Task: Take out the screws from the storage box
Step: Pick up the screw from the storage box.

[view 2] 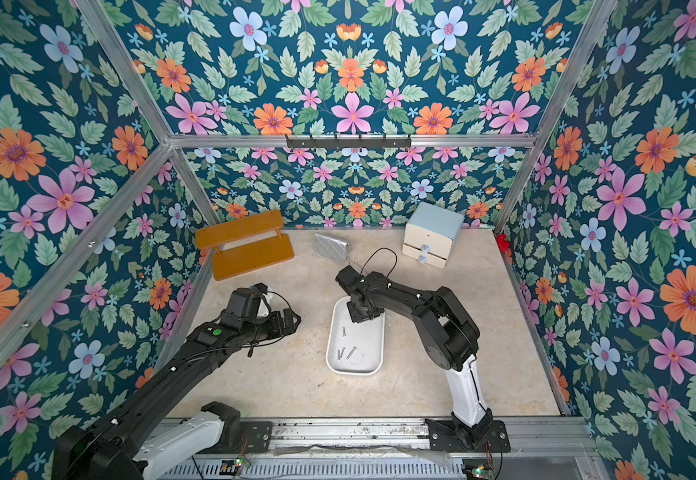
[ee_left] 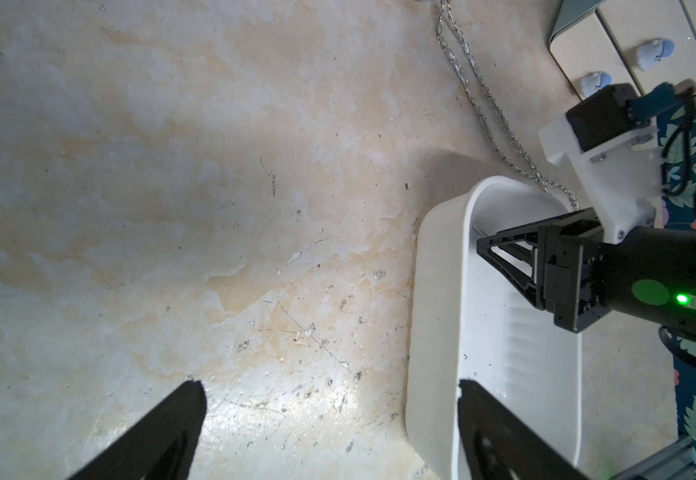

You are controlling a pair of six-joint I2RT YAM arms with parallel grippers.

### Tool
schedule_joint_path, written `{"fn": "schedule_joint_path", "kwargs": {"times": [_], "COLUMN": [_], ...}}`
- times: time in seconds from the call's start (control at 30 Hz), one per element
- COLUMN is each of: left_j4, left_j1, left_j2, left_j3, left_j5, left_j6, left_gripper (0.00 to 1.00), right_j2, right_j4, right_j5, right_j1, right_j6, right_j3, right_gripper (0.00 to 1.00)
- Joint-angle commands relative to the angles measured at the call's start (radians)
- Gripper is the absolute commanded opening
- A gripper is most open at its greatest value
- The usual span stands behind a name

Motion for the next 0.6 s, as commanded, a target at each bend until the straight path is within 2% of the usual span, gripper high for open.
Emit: {"fn": "schedule_joint_path", "kwargs": {"times": [0.0,0.17,0.27,0.37,0.53,0.57], "left_j4": [0.002,0.001,-0.001,-0.002,-0.003,-0.003], "left_j1": [0.001,0.001,0.001,0.001,0.001,0.001], "left_j2": [-0.002,-0.002,-0.002,-0.007,-0.01,-0.01], "left_j3": [0.001,0.001,0.001,0.004,0.009,0.01], "left_j5": [-0.014,-0.018,-0.021,-0.02,-0.009,-0.006], "left_j6": [0.011,0.008,0.006,0.005,0.004,0.004], "left_gripper": [0.99,0.99,0.99,0.99,0.99,0.99], "right_j2": [0.007,0.035,0.044,0.045,0.042,0.04], "right_j4": [-0.01,-0.008,-0.004,-0.003,-0.003,-0.004], "right_j5": [-0.006,-0.072,-0.098,-0.095,-0.081,-0.084], "right_j1": [-0.008,-0.008,-0.009,-0.008,-0.008,-0.008], "right_j6": [-0.007,-0.008,-0.005,0.005,0.012,0.013], "right_j3": [-0.003,0.002,-0.002,-0.009,-0.011,-0.009], "right_gripper": [0.37,0.39,0.34,0.25,0.0,0.0]}}
